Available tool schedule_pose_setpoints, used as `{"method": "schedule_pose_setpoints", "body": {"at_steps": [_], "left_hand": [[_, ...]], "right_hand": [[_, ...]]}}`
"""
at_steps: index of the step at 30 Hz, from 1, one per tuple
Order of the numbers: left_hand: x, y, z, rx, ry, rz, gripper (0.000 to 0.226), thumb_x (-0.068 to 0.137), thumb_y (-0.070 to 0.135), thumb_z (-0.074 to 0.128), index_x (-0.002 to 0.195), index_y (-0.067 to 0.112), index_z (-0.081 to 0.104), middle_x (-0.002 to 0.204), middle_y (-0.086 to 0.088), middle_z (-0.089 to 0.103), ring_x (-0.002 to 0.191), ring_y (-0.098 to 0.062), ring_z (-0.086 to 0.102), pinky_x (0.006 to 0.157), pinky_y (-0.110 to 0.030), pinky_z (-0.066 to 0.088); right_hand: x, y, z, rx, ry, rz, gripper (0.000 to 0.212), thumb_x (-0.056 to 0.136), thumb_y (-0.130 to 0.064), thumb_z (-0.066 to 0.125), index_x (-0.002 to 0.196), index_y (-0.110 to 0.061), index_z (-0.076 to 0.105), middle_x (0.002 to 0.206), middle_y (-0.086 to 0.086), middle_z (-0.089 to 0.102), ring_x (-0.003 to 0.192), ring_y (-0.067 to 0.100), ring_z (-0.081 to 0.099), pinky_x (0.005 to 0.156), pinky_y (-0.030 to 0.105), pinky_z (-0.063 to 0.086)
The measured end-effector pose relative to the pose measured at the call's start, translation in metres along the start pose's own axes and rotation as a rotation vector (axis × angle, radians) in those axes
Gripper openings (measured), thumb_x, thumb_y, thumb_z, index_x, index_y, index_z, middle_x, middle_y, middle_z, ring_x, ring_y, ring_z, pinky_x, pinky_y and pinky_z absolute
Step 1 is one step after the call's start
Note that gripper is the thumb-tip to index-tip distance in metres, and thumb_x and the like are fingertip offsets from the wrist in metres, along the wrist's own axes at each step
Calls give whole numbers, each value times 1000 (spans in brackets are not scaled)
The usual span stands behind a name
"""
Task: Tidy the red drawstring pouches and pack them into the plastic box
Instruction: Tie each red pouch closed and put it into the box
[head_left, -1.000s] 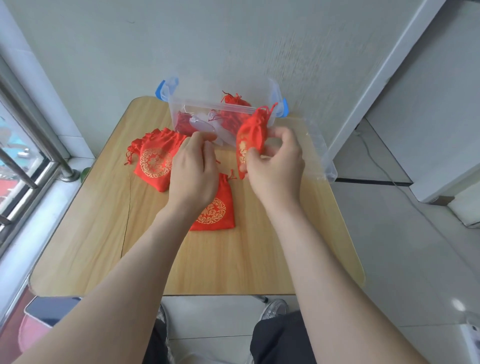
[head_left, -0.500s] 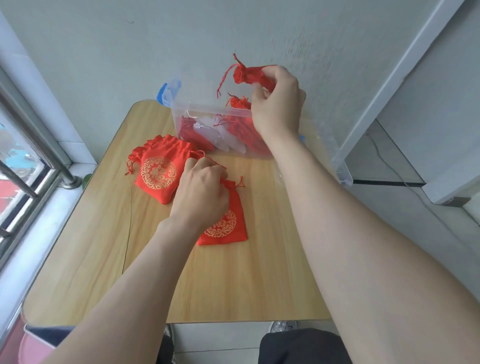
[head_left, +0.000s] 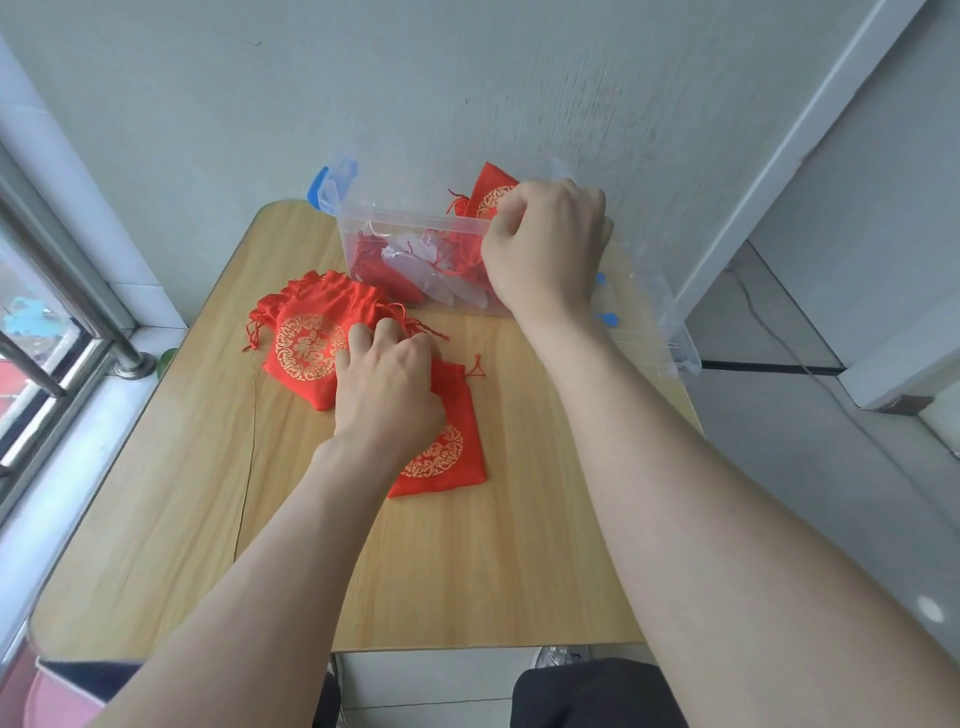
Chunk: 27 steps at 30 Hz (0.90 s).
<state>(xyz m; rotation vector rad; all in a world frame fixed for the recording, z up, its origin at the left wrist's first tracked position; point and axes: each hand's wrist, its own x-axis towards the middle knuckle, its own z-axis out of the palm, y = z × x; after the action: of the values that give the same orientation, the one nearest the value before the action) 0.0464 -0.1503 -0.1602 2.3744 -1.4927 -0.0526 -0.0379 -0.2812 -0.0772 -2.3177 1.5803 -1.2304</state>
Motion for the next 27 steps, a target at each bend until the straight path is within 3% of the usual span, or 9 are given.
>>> {"method": "schedule_pose_setpoints", "body": {"at_steps": [5,8,10,13,15,17,21,24,27], "left_hand": [[0,-2,2,-53,75,-11,31,90,9,65,114,26,74,113,-2,61,110,-32,41,90,-42,32],[3,4,0,-319,119,-54,21,90,17,68,105,30,74,108,8,70,111,-33,49,89,-39,29],[3,10,-4,-504,147,-27,17,87,21,68,96,35,67,99,19,70,110,-31,61,98,-42,39],[-2,19,-12,-676,193,39,19,88,11,69,97,27,67,94,22,70,101,-9,68,98,-46,51],[-4,24,-19,-776,227,29,26,89,8,73,108,26,68,96,25,70,96,1,67,93,-32,54],[-5,27,-23,-865,290,-18,39,87,10,80,119,26,65,99,21,71,96,2,69,87,-24,55],[0,25,-26,-993,355,-148,44,83,20,89,122,25,68,105,8,76,98,-6,73,88,-33,60],[4,24,-26,-1013,268,-212,41,94,7,75,132,21,67,112,4,76,102,-7,73,87,-29,61],[6,27,-27,-923,181,-158,52,92,-10,54,134,17,69,118,5,75,105,-8,72,95,-34,61]], "right_hand": [[-39,4,-14,104,57,57,27,83,-10,60,93,-28,78,104,-2,68,111,31,55,91,38,41],[-57,3,-22,244,-113,149,30,84,-10,57,96,-28,77,100,-1,71,104,28,65,96,42,51],[-67,2,-33,328,-262,254,33,88,-8,58,110,-25,76,107,-1,72,107,24,67,99,41,53],[-84,4,-47,384,-403,410,42,95,-14,58,134,-24,68,128,-2,70,123,19,62,106,34,49],[-94,7,-49,402,-445,460,37,95,-20,58,130,-28,70,124,-4,72,120,20,64,105,37,51],[-98,12,-47,426,-429,460,29,95,-22,59,119,-28,74,110,-7,76,109,19,69,97,35,55],[-95,23,-44,510,-301,437,16,101,-25,63,106,-22,78,94,-9,77,91,12,71,82,29,53],[-94,29,-40,586,-262,467,18,103,-26,62,95,-20,76,82,-9,74,76,11,65,77,34,53],[-95,29,-36,643,-297,483,21,104,-26,59,93,-18,75,81,-7,74,74,11,64,74,35,51]]}}
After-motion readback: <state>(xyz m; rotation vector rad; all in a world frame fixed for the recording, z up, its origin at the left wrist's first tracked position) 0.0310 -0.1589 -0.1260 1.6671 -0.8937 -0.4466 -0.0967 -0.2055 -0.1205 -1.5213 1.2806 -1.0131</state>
